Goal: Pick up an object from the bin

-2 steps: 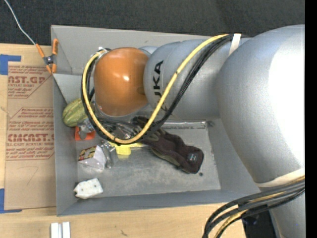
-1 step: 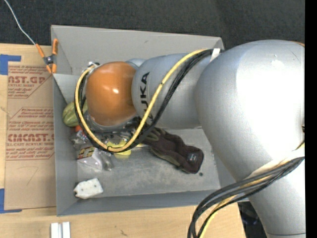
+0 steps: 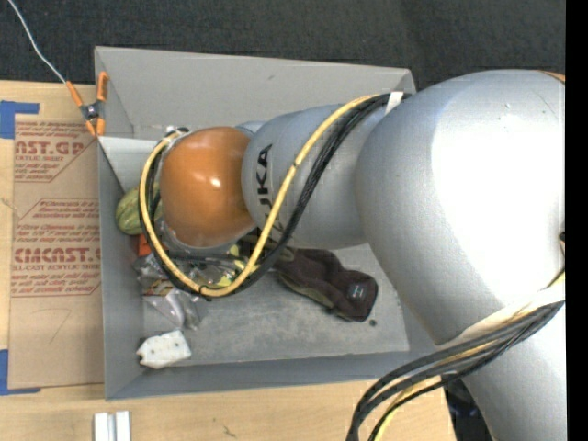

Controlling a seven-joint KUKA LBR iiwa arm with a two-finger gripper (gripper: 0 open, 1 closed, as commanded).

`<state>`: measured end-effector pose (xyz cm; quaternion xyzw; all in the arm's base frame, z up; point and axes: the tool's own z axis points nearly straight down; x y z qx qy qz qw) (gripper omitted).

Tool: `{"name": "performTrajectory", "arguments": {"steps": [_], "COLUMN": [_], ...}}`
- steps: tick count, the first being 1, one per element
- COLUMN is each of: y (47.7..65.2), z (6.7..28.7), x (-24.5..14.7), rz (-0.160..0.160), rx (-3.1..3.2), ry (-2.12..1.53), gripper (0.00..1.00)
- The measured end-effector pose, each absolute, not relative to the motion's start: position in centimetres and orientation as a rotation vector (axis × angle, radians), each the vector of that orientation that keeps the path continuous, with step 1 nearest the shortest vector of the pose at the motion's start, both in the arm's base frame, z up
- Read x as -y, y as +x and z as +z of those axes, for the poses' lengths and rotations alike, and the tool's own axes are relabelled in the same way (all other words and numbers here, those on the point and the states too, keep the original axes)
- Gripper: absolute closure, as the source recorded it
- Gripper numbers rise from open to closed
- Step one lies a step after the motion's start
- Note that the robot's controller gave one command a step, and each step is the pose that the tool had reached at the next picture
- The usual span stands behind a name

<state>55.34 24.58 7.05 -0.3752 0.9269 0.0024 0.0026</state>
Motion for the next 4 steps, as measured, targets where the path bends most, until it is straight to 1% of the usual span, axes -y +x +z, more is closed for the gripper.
{"name": "performTrajectory", "arguments": {"steps": [2, 3, 4], "y": [55.3, 55.0, 55.3], "z": [7.3, 9.0, 11.7], "x": [-24.6, -24.5, -24.6], "rz": [0.009, 0.009, 0.008], "rx": [-2.907, -2.917, -2.907], "ry": [-1.176, -1.181, -1.176], "gripper": [1.00, 1.00, 1.00]}}
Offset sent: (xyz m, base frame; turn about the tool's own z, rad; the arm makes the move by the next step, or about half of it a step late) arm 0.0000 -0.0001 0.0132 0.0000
